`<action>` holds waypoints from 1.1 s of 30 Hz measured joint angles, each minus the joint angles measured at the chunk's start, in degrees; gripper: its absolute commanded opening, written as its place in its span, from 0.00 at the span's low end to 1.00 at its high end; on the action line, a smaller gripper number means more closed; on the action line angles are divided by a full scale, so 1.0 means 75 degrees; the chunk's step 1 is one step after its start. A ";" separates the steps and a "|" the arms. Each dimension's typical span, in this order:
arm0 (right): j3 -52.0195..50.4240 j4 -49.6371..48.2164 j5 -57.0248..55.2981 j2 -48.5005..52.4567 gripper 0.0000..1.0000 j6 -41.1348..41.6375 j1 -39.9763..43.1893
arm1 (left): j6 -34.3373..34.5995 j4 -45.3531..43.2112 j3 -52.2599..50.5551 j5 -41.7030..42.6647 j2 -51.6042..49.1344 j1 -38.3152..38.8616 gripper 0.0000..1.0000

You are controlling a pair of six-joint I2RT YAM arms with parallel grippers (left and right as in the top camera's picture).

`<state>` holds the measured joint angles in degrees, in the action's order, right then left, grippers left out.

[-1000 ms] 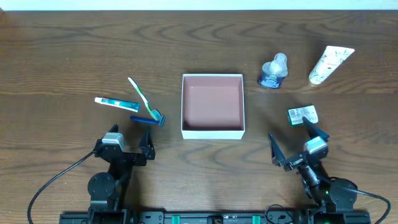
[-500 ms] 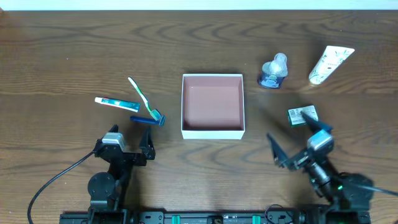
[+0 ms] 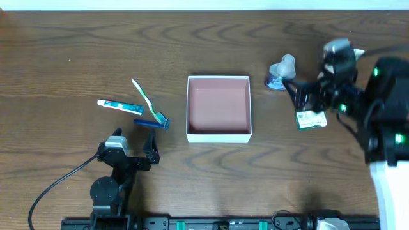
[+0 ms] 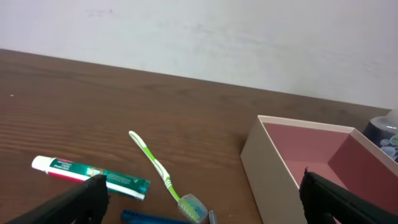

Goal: Pack container
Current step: 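Reach the right gripper toward the white Pantene tube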

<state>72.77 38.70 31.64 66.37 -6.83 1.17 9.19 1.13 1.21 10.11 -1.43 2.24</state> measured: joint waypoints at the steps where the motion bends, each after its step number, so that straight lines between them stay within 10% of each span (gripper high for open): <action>1: 0.0117 -0.0134 -0.0038 0.0166 0.99 -0.0023 0.0003 | 0.0000 0.0000 0.0000 -0.0003 0.0000 0.0000 0.98; 18: 0.0300 -0.1288 -0.1507 0.1221 0.99 0.1026 0.2734 | 0.0003 0.0000 0.0000 0.0000 0.0000 0.0000 0.98; 33: 0.0303 -0.2425 -0.1055 0.2952 0.99 0.1230 0.2914 | 0.0003 0.0000 0.0000 0.0000 0.0000 0.0000 0.98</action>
<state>75.05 20.51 23.73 88.51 2.39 23.03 9.21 1.13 1.21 10.11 -1.43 2.24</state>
